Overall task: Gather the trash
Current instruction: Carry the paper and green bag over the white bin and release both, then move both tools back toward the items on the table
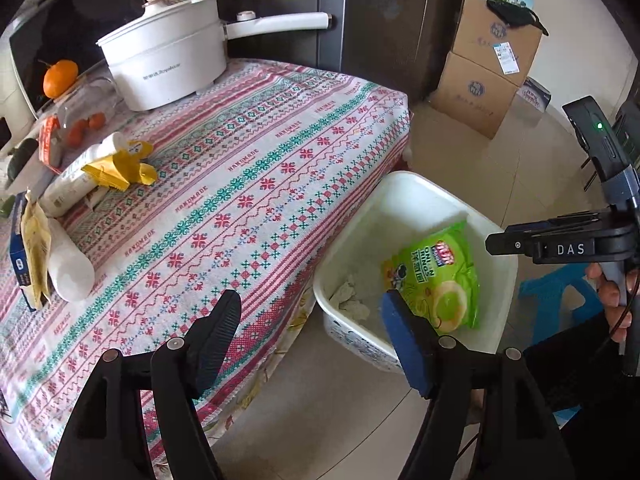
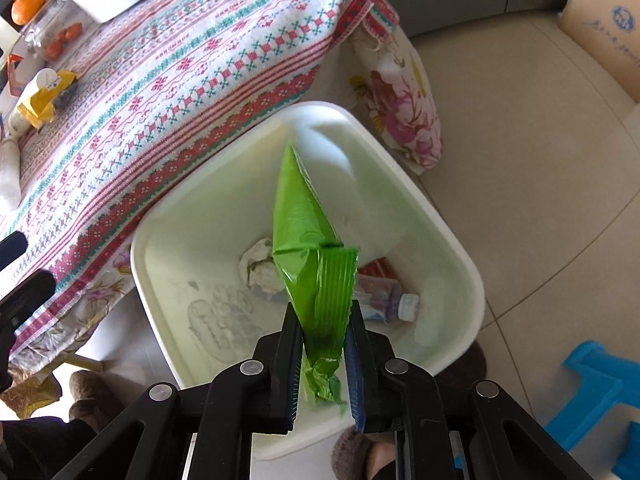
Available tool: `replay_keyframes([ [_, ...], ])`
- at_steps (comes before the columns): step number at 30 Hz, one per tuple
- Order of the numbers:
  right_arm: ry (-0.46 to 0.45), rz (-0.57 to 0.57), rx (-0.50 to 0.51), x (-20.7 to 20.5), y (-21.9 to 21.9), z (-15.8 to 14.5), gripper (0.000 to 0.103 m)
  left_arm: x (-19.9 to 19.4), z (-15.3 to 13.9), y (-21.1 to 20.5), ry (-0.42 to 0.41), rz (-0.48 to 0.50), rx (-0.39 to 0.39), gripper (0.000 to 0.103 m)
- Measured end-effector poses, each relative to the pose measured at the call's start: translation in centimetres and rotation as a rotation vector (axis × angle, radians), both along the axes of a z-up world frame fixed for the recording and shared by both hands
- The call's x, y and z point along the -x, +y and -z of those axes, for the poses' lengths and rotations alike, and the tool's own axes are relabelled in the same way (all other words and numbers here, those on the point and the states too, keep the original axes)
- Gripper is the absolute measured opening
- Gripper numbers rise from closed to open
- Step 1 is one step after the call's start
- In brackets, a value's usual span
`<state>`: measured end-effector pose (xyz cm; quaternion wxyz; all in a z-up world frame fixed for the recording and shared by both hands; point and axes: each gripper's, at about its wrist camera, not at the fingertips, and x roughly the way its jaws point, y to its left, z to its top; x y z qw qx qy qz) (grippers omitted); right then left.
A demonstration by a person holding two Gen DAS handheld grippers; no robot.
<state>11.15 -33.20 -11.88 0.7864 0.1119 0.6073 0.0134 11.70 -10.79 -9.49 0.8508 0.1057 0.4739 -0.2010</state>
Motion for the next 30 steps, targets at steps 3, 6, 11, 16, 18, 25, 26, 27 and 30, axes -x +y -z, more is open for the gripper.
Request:
replay_keyframes([
  [3,0.000,0.014,-0.004,-0.4,0.3,0.0,0.038,0.1,-0.3,0.8,-0.008,-0.013,0.001,0.078],
  [6,-0.023,0.026,-0.022,-0.3,0.6,-0.8,0.053,0.2,-0.6,1.8,-0.009,-0.035,0.010,0.079],
  [11,-0.063,0.016,-0.026,-0.4,1.5,-2.1,0.065,0.1,-1.2,3.6,-0.014,-0.079,0.022,0.080],
  [16,-0.098,-0.015,-0.020,-0.9,3.4,-3.4,0.070,-0.2,-2.1,6.4,-0.023,-0.146,0.031,0.080],
  [18,-0.115,-0.030,-0.024,-1.1,4.4,-4.0,0.071,-0.5,-2.6,7.9,-0.027,-0.181,0.032,0.080],
  [25,-0.164,-0.099,0.000,-2.4,8.0,-5.9,0.077,-2.5,-4.5,15.1,-0.054,-0.375,0.028,0.080],
  [26,-0.168,-0.109,0.004,-2.6,8.6,-6.2,0.078,-2.9,-4.9,16.3,-0.059,-0.406,0.032,0.080],
  [27,-0.172,-0.119,0.007,-3.0,9.1,-6.4,0.078,-3.2,-5.3,17.5,-0.066,-0.439,0.035,0.080],
  [30,-0.177,-0.145,0.011,-3.9,10.8,-7.1,0.079,-4.5,-6.1,21.0,-0.076,-0.535,0.044,0.079],
])
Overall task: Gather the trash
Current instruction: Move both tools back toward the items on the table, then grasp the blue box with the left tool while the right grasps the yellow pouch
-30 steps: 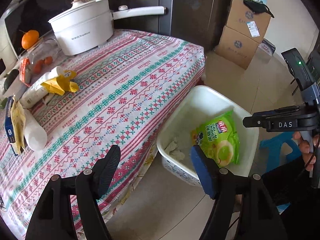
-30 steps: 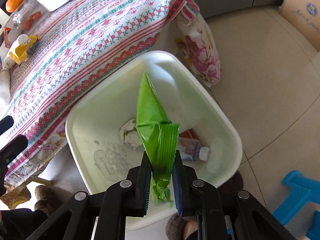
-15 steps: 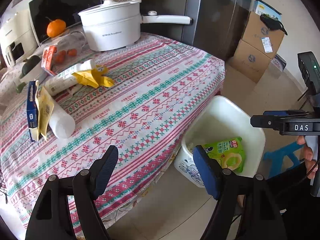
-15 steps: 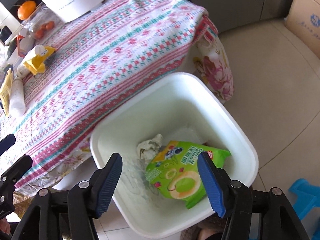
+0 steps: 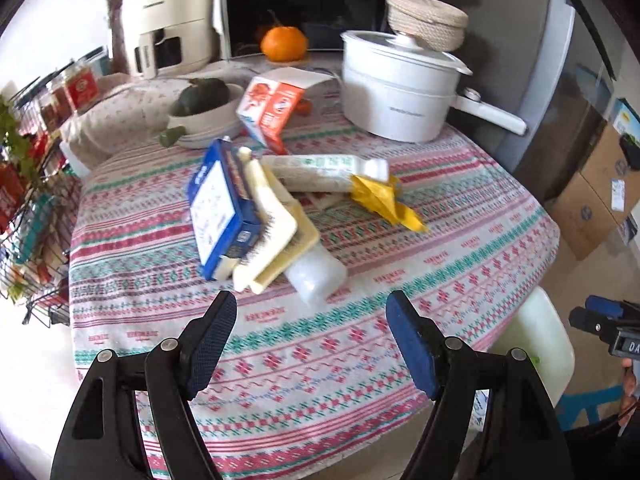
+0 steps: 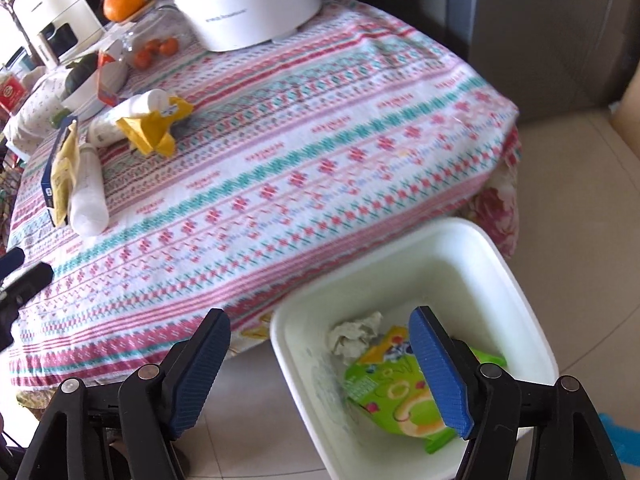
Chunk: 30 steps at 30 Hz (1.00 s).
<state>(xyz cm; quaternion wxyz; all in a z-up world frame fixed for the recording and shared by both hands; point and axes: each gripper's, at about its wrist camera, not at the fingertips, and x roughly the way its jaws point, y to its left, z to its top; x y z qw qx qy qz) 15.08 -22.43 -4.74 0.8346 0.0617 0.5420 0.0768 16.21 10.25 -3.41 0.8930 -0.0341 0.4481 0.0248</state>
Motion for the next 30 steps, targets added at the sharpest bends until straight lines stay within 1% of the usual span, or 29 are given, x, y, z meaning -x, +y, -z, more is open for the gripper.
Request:
replay_keyframes([
  [2,-0.003,-0.016,-0.002,-0.9,1.1,-0.3,0.079,-1.1,-0.1,2.0,0.002,-0.043,0.009,0.079],
  [4,-0.005,-0.031,0.000,-1.7,2.2,-0.7,0.080,-2.3,0.3,3.6,0.009,-0.076,-0.003,0.079],
  [7,-0.010,-0.058,0.007,-3.2,4.1,-1.1,0.080,-4.2,1.3,5.4,0.019,-0.107,-0.005,0.075],
  [9,-0.014,-0.079,0.006,-4.3,5.4,-1.4,0.080,-5.4,2.1,5.9,0.026,-0.109,-0.005,0.073],
  [11,-0.023,-0.099,0.001,-5.1,6.4,-1.3,0.080,-6.4,3.2,5.8,0.037,-0.094,-0.034,0.072],
  [14,-0.023,-0.128,-0.007,-6.2,7.8,-0.8,0.080,-7.9,4.6,4.9,0.056,-0.073,-0.104,0.070],
  [18,0.011,-0.158,-0.017,-7.6,9.1,0.1,0.080,-9.2,5.8,4.5,0.075,-0.078,-0.168,0.065],
  [20,0.011,-0.166,-0.020,-8.2,9.5,0.0,0.080,-9.7,6.3,4.6,0.088,-0.085,-0.183,0.063],
  [24,0.012,-0.165,-0.029,-9.0,9.6,0.0,0.080,-10.4,7.3,4.7,0.118,-0.091,-0.199,0.049],
  [25,0.017,-0.163,-0.035,-9.1,9.5,0.1,0.080,-10.6,7.5,4.6,0.120,-0.090,-0.208,0.048],
  [26,0.022,-0.160,-0.039,-9.1,9.5,0.2,0.080,-10.6,7.5,4.5,0.116,-0.089,-0.225,0.046],
  [28,0.032,-0.156,-0.037,-9.3,9.4,0.5,0.080,-10.5,7.3,4.3,0.094,-0.085,-0.273,0.039],
  [30,0.038,-0.154,-0.030,-9.2,9.4,0.8,0.080,-10.3,6.7,4.3,0.076,-0.087,-0.288,0.034],
])
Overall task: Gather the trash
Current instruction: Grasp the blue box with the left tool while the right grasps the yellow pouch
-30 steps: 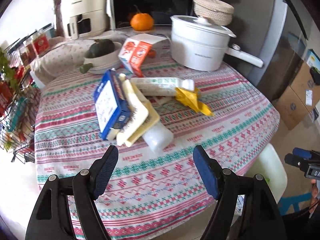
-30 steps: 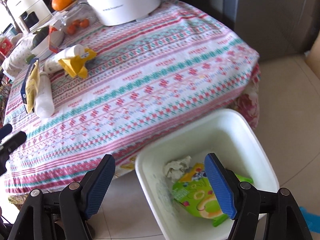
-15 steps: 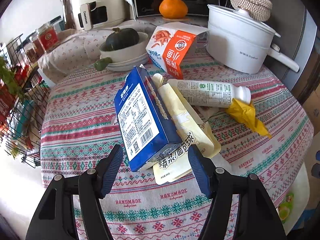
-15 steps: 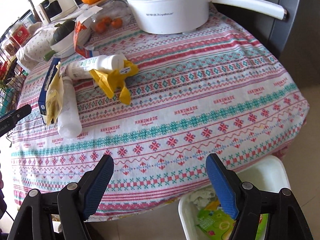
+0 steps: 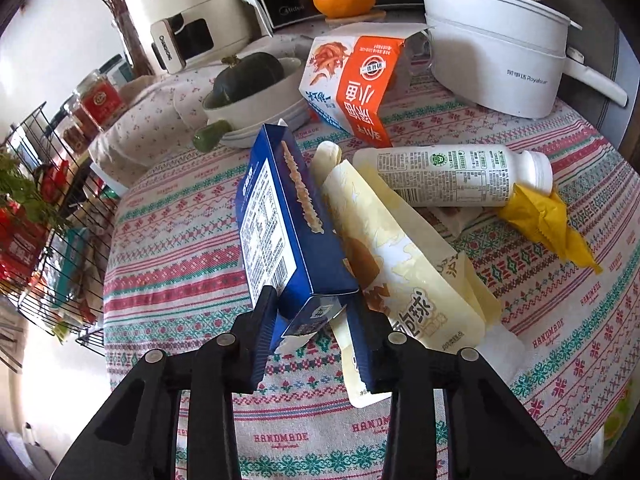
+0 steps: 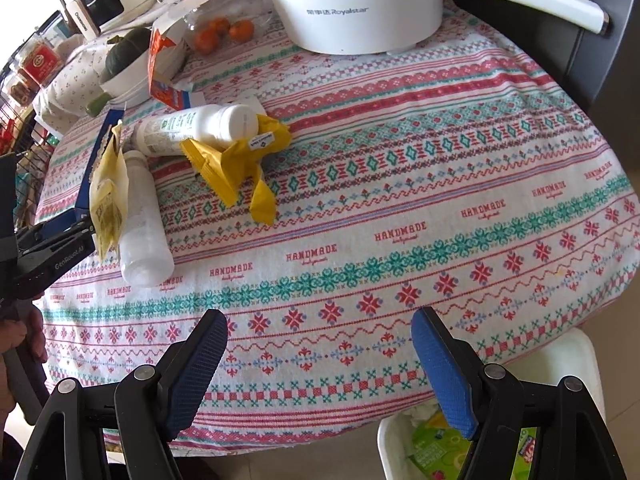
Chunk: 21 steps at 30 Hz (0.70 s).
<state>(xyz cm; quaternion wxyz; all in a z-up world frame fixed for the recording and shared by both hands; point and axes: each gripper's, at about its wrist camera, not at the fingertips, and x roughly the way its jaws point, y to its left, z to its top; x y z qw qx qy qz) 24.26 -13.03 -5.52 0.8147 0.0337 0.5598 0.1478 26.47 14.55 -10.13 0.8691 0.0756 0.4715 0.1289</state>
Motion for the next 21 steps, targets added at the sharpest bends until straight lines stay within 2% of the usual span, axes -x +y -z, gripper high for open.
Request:
replay_keyframes([
  [5,0.009,0.003,0.018,0.4,-0.2,0.6,0.080,1.2,-1.8,1.5,-0.045,-0.036,0.090,0.029],
  [11,0.006,0.008,0.011,1.1,0.2,0.7,0.080,3.2,-2.2,5.0,-0.021,-0.110,0.213,0.026],
  [17,-0.012,-0.043,-0.012,1.5,2.8,0.1,0.080,4.9,-1.8,8.3,-0.008,-0.174,0.248,0.025],
  [21,-0.002,-0.089,-0.080,1.1,5.9,-0.3,0.080,5.4,-1.8,9.6,-0.017,-0.189,0.280,0.025],
])
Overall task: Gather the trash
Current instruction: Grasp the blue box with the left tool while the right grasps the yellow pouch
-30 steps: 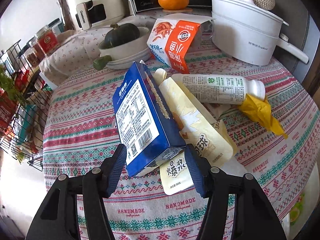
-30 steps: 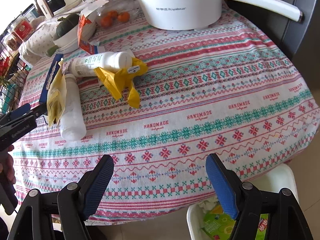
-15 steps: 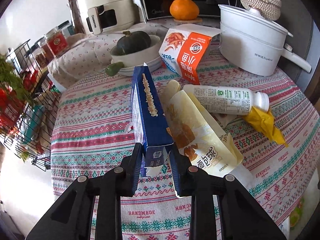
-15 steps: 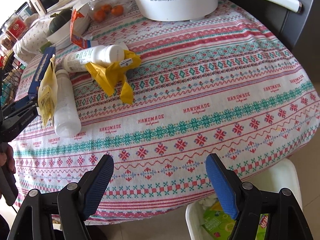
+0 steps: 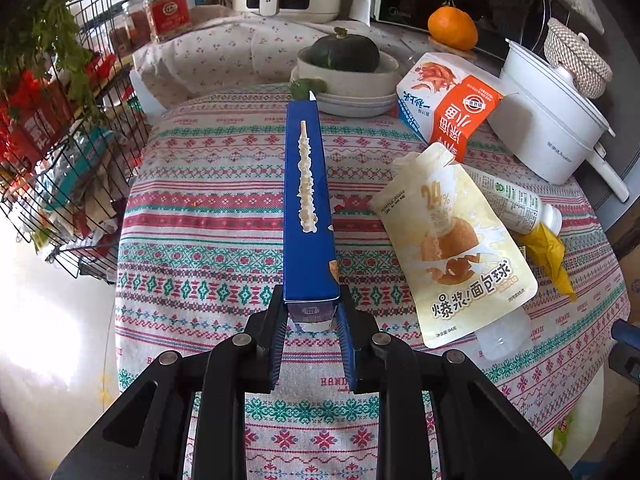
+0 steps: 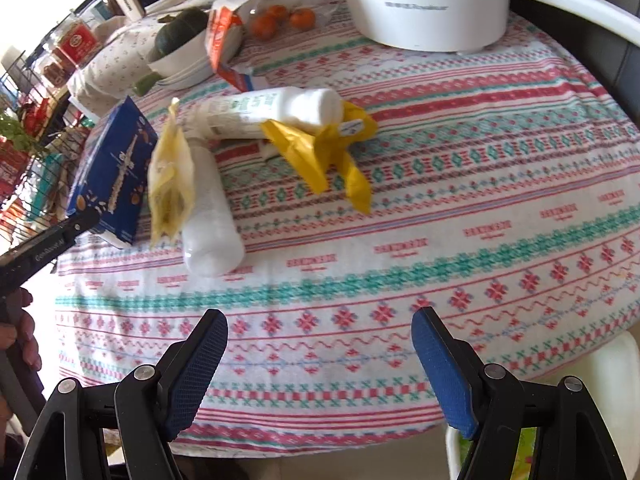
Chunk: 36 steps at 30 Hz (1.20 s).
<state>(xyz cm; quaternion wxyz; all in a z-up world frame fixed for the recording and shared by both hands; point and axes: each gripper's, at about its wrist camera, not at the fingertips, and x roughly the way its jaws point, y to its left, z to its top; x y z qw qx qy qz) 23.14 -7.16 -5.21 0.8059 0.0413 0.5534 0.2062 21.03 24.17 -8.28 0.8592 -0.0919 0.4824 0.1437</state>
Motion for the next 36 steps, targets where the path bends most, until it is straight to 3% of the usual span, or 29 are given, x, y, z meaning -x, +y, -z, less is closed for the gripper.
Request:
replay_keyframes([
  [6,-0.051,-0.090,-0.061,-1.8,5.8,-0.5,0.080,1.0,-1.2,0.7,-0.031,0.012,0.044,0.025],
  [12,-0.035,-0.142,-0.108,-4.1,10.2,1.4,0.076,2.1,-2.0,1.0,-0.053,0.027,0.041,0.025],
  [21,-0.019,-0.161,-0.126,-6.9,14.1,3.9,0.053,3.5,-2.9,1.9,-0.077,0.012,0.066,0.025],
  [23,-0.002,-0.163,-0.133,-7.1,14.6,4.3,0.037,3.7,-3.0,2.0,-0.082,0.010,0.073,0.025],
  [26,-0.008,-0.167,-0.143,-7.1,15.1,4.3,0.022,3.9,-3.4,1.8,-0.094,0.014,0.079,0.025],
  [36,-0.092,-0.191,-0.168,-4.9,13.0,0.6,0.017,4.9,-5.0,-1.3,-0.138,0.081,0.102,0.025],
])
